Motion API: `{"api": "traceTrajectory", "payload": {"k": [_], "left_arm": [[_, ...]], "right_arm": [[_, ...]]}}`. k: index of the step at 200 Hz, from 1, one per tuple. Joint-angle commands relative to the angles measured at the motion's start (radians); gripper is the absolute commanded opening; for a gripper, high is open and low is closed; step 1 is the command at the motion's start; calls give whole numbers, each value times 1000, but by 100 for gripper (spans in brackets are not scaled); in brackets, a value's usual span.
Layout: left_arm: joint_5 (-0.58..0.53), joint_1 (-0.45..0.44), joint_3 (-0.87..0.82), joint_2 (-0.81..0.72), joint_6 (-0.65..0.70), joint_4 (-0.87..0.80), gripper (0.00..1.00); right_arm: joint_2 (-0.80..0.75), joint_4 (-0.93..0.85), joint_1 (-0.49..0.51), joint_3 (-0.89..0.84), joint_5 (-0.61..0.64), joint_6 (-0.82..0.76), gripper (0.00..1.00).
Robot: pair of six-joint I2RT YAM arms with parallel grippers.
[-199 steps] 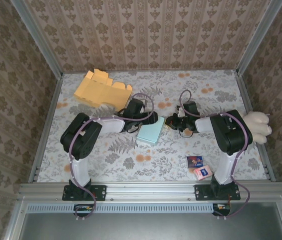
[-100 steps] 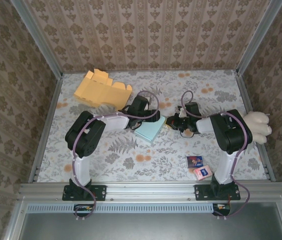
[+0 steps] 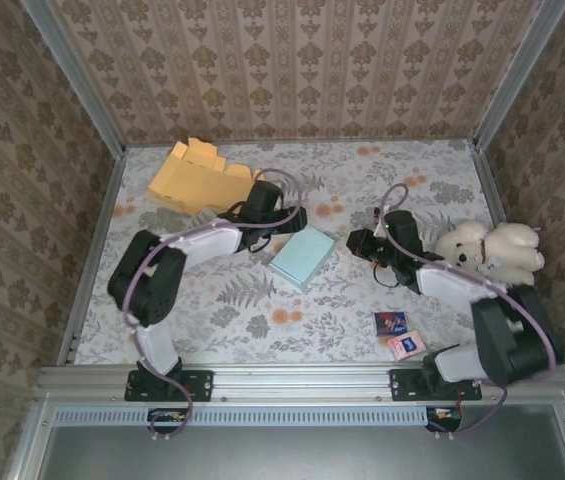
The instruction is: Fold the paper box
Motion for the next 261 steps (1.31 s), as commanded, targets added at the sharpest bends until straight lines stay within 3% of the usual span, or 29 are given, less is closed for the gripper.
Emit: {"api": "traceTrajectory", "payload": {"k": [1, 12, 32, 79, 105, 199, 261], "left_arm": [[-83, -17, -89, -144, -55, -25, 76], [-110, -33, -143, -208, -78, -28, 77], [-185, -78, -231, -322, -128, -52, 78], [-316, -195, -389, -494, -359, -142, 83], [-326, -241, -498, -534, -491, -44, 84], [-293, -279, -492, -349, -595, 136, 81], [-267, -275, -410, -229, -581, 162, 80]], "right_arm": [[-134, -131, 10, -40, 156, -95, 24], [-176, -154, 12, -37, 162, -113, 35], [-198, -179, 12, -13, 152, -127, 42], [-96, -113, 13, 56, 57, -164, 45], [4, -71, 18, 108, 27, -208, 46], [389, -91, 56, 352, -56, -325, 48], [497, -89, 66, 385, -119, -321, 48]]}}
